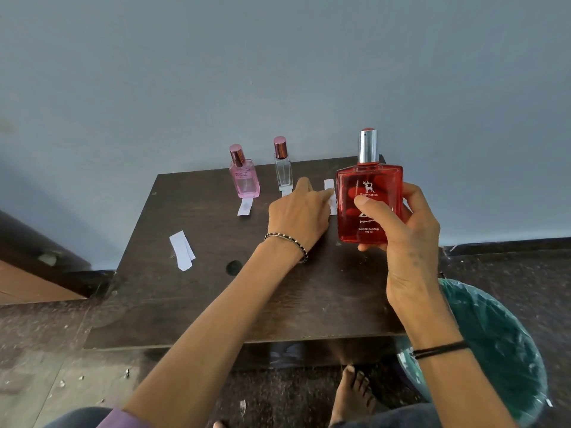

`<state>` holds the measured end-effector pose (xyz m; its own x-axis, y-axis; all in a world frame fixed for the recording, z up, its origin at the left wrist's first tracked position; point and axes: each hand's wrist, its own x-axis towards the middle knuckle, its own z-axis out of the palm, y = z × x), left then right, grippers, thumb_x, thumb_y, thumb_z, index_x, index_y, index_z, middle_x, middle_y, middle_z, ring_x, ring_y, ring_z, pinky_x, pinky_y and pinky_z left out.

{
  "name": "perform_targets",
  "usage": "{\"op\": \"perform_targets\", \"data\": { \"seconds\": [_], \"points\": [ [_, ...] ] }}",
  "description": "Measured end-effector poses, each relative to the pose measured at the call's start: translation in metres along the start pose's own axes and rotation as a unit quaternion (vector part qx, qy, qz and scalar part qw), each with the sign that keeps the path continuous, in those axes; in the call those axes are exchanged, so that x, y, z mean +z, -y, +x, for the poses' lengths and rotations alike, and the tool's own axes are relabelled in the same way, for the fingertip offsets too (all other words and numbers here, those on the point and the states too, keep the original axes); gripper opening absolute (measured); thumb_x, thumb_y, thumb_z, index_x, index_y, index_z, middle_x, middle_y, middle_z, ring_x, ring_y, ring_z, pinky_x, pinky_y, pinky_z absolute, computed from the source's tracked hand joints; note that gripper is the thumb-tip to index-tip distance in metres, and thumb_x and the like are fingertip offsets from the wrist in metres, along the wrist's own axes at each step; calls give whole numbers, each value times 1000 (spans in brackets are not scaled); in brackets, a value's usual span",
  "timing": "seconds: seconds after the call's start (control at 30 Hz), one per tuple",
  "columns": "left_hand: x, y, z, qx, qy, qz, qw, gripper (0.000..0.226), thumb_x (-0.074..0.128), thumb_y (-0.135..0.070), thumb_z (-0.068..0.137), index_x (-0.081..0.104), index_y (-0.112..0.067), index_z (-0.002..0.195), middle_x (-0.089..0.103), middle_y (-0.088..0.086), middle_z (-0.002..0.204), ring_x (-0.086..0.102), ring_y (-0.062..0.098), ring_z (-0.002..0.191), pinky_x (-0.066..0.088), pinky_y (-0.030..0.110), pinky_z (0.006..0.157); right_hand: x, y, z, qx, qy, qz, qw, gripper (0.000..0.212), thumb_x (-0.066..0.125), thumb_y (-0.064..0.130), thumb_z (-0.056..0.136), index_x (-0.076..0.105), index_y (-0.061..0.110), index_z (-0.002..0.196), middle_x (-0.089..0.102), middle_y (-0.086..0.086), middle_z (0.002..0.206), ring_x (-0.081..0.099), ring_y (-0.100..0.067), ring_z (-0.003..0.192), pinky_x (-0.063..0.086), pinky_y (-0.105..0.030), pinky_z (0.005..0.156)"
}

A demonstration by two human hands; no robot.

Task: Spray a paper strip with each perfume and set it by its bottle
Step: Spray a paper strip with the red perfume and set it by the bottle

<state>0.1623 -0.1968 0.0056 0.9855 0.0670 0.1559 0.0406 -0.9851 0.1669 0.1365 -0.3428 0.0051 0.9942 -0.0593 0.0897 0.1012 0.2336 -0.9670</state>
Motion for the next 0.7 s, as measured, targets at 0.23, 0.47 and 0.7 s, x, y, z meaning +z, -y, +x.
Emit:
{"op": "perform_targets", "data": {
  "seconds": [0.23,0.47,0.7],
  "points": [
    [8,2,-2,-18,-22,-35,999,27,45,-33,105,67,-24,118,56,5,109,65,27,81,42,33,61,2,-6,2,-9,3,-8,1000,32,82,35,78,64,48,101,74,22,99,72,0,92,57,-17,59],
    [10,4,1,-38,-22,-86,995,33,48,-37,103,56,-29,133,61,1,112,66,23,96,45,32,67,2,-5,16,-31,25,-51,998,34,81,34,83,63,57,99,71,32,101,66,11,97,50,-3,70],
    [9,4,0,-73,-44,-146,986,17,59,-37,96,61,-25,108,68,-4,105,66,19,94,53,35,70,3,-8,54,-37,63,-104,992,35,80,30,86,59,45,109,69,39,100,62,21,95,48,1,70]
  ]
}}
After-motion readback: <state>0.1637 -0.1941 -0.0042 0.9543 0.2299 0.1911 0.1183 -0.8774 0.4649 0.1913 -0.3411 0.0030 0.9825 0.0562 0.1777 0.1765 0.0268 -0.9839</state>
